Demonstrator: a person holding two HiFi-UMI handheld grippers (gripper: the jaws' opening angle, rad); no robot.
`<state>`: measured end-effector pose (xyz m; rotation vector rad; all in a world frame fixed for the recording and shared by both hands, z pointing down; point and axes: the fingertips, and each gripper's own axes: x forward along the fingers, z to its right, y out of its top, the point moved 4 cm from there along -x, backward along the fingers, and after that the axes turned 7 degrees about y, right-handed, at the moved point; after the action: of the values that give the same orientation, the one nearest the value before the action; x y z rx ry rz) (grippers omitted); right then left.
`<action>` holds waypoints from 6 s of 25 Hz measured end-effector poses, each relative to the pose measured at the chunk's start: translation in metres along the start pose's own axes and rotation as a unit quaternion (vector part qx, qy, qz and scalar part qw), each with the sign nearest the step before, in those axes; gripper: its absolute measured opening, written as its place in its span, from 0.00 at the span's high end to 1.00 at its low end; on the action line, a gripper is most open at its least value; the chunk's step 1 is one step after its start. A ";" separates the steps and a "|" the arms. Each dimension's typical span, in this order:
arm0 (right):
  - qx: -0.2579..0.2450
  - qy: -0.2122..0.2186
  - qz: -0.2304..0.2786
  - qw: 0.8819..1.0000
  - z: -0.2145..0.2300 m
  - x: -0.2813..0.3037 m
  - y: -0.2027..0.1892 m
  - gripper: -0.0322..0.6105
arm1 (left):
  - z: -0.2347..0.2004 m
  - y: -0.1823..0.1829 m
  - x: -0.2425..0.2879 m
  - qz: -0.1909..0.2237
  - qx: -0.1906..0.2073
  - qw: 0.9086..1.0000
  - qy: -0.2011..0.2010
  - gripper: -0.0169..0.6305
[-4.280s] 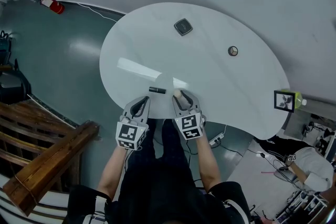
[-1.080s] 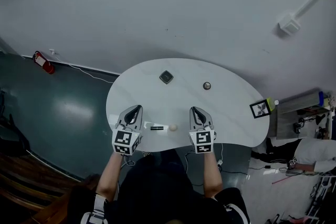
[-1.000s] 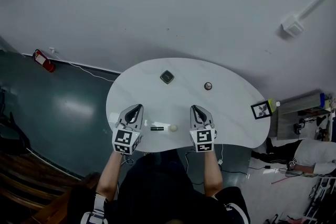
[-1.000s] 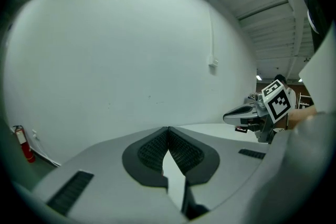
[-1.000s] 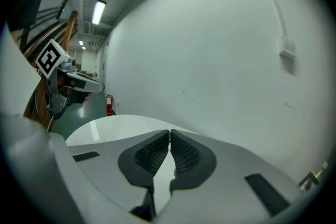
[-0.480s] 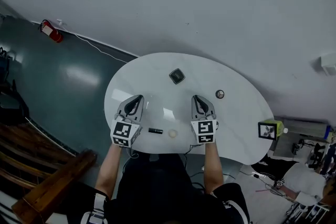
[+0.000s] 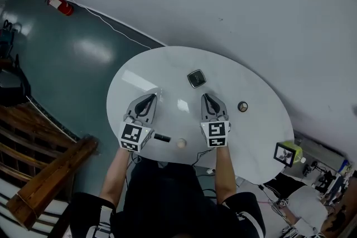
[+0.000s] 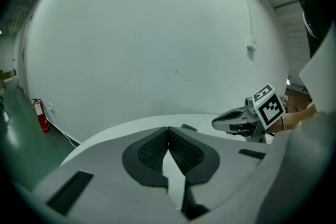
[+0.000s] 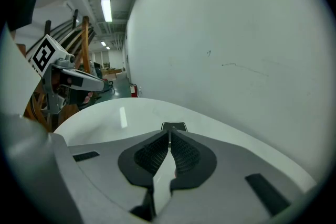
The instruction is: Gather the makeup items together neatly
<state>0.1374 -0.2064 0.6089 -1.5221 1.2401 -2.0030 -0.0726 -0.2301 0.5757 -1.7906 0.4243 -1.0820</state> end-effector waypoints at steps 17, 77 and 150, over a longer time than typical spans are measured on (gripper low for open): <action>-0.008 0.058 -0.056 0.997 0.010 0.072 0.000 0.56 | -0.007 -0.015 0.020 -0.027 -0.021 0.999 0.016 0.95; 0.103 -0.018 -0.134 0.985 -0.010 -0.001 -0.062 0.48 | 0.007 -0.020 -0.060 -0.007 0.015 1.000 -0.027 0.95; 0.288 -0.187 -0.131 0.930 -0.158 -0.126 -0.203 0.48 | 0.076 -0.078 -0.124 -0.050 0.109 0.972 -0.201 0.95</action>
<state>0.0892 0.0655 0.6857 -1.6941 0.2673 -1.8648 -0.0917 -0.0659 0.5723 -1.7892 -0.0305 -0.7694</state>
